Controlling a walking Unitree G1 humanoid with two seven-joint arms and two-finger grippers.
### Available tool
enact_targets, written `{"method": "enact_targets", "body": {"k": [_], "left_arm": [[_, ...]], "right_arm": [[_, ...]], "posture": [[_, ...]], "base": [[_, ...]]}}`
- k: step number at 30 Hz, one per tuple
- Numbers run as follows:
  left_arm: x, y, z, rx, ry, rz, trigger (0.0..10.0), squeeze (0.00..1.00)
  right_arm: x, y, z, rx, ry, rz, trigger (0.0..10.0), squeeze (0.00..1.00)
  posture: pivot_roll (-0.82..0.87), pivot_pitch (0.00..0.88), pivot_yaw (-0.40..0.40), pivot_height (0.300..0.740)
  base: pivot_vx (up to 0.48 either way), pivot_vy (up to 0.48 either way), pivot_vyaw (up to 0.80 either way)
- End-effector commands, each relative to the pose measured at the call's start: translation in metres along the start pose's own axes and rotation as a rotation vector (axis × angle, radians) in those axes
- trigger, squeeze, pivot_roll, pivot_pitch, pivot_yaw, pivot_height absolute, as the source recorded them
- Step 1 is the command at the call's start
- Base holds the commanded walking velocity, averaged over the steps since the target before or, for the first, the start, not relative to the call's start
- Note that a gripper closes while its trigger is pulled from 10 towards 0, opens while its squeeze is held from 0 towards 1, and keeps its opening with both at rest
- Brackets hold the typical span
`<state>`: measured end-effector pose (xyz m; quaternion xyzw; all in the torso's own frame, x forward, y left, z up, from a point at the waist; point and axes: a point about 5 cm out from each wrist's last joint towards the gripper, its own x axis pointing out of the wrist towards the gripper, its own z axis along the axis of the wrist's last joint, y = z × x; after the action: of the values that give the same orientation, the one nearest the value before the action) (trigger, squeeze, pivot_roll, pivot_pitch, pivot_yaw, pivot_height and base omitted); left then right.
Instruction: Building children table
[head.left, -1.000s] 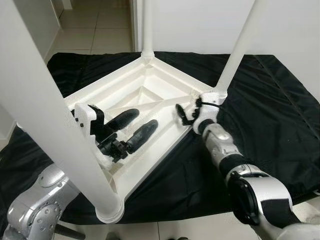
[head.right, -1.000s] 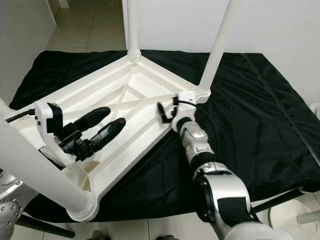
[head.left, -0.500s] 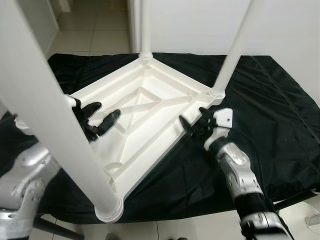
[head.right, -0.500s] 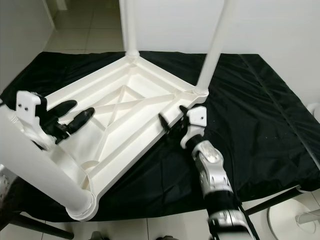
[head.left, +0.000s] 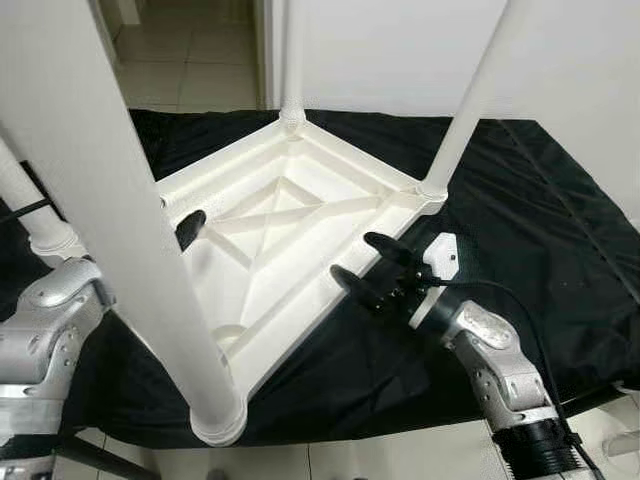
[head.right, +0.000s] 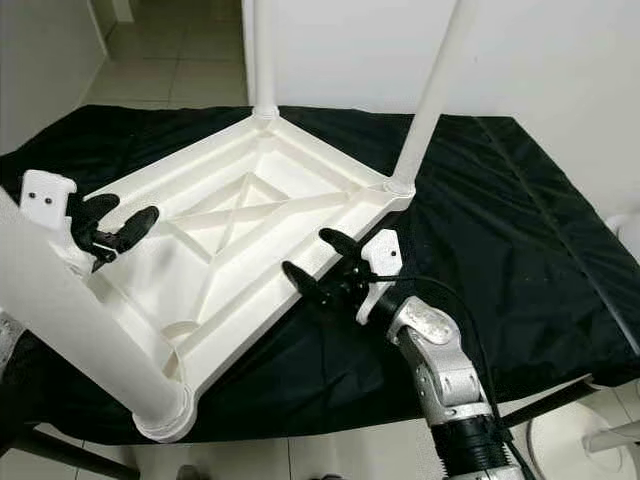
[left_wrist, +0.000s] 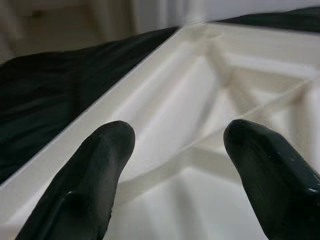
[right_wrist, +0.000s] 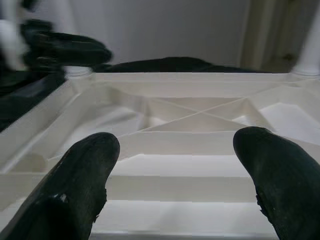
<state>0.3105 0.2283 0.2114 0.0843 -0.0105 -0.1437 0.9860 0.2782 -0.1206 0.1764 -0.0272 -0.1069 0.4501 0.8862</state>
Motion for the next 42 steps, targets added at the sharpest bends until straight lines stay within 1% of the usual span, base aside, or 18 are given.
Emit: {"method": "enact_targets", "body": {"k": [1,3,6,7,11,13,15,17,19,20,25,29,31,33,35,38,41,42], "left_arm": [[0.004,0.005,-0.009,0.071,0.053,0.062,10.0,0.00],[0.005,0.004,-0.010,0.090,0.059,0.061,10.0,0.00],[0.006,0.003,-0.010,0.124,0.058,0.059,10.0,0.00],[0.006,0.003,-0.010,0.124,0.058,0.059,10.0,0.00],[0.009,0.005,-0.011,0.133,0.060,0.069,10.0,0.00],[0.009,0.005,-0.011,0.133,0.060,0.069,10.0,0.00],[0.010,0.009,-0.012,0.148,0.064,0.086,10.0,0.00],[0.010,0.009,-0.012,0.148,0.064,0.086,10.0,0.00],[0.011,0.012,-0.014,0.156,0.073,0.097,10.0,0.00],[0.011,0.012,-0.014,0.156,0.073,0.097,10.0,0.00],[0.014,0.015,-0.013,0.176,0.077,0.102,10.0,0.00],[0.015,0.017,-0.013,0.184,0.073,0.103,10.0,0.00],[0.015,0.017,-0.013,0.184,0.073,0.103,10.0,0.00],[0.015,0.018,-0.013,0.191,0.072,0.106,10.0,0.00],[0.016,0.019,-0.012,0.197,0.070,0.107,10.0,0.00],[0.016,0.019,-0.012,0.197,0.070,0.107,10.0,0.00],[0.016,0.021,-0.012,0.207,0.068,0.109,10.0,0.00],[0.016,0.021,-0.012,0.207,0.068,0.109,10.0,0.00]], "right_arm": [[0.000,0.015,0.003,0.026,0.028,0.118,10.0,0.00],[0.000,0.020,0.004,0.033,0.034,0.158,10.0,0.00],[0.000,0.033,0.007,0.060,0.052,0.300,10.0,0.00],[0.000,0.033,0.007,0.060,0.052,0.300,10.0,0.00],[-0.003,0.045,0.008,0.073,0.091,0.431,10.0,0.00],[-0.003,0.045,0.008,0.073,0.091,0.431,10.0,0.00],[-0.006,0.052,0.010,0.085,0.116,0.535,10.0,0.00],[-0.006,0.052,0.010,0.085,0.116,0.535,10.0,0.00],[-0.008,0.059,0.012,0.102,0.138,0.631,10.0,0.00],[-0.008,0.059,0.012,0.102,0.138,0.631,10.0,0.00],[-0.007,0.067,0.016,0.115,0.166,0.782,10.0,0.00],[-0.005,0.072,0.016,0.118,0.179,0.862,10.0,0.00],[-0.005,0.072,0.016,0.118,0.179,0.862,10.0,0.00],[-0.002,0.072,0.016,0.112,0.181,0.878,10.0,0.00],[0.009,0.073,0.012,0.099,0.178,0.883,10.0,0.00],[0.009,0.073,0.012,0.099,0.178,0.883,10.0,0.00],[0.037,0.078,0.008,0.086,0.156,0.882,10.0,0.00],[0.037,0.078,0.008,0.086,0.156,0.882,10.0,0.00]], "posture": [[0.07,0.045,-0.070,0.740],[0.07,0.045,-0.070,0.740],[0.08,0.036,-0.073,0.740],[0.08,0.036,-0.073,0.740],[0.08,0.032,-0.075,0.740],[0.08,0.032,-0.075,0.740],[0.09,0.030,-0.076,0.740],[0.09,0.030,-0.076,0.740],[0.09,0.029,-0.073,0.740],[0.09,0.029,-0.073,0.740],[0.10,0.030,-0.068,0.740],[0.10,0.034,-0.067,0.740],[0.10,0.034,-0.067,0.740],[0.11,0.036,-0.067,0.740],[0.12,0.042,-0.067,0.740],[0.12,0.042,-0.067,0.740],[0.13,0.057,-0.063,0.740],[0.13,0.057,-0.063,0.740]], "base": [[0.000,0.000,0.00],[0.000,0.000,0.00],[0.000,0.000,0.00],[0.000,0.000,0.00],[0.000,0.000,0.00],[0.000,0.000,0.00],[0.000,0.000,0.00],[0.000,0.000,0.00],[0.000,0.000,0.00],[0.000,0.000,0.00],[0.000,0.000,0.00],[0.000,0.000,0.00],[0.000,0.000,0.00],[0.000,0.000,0.00],[0.000,0.000,0.00],[0.000,0.000,0.00],[0.000,0.000,0.00],[0.000,0.000,0.00]]}}
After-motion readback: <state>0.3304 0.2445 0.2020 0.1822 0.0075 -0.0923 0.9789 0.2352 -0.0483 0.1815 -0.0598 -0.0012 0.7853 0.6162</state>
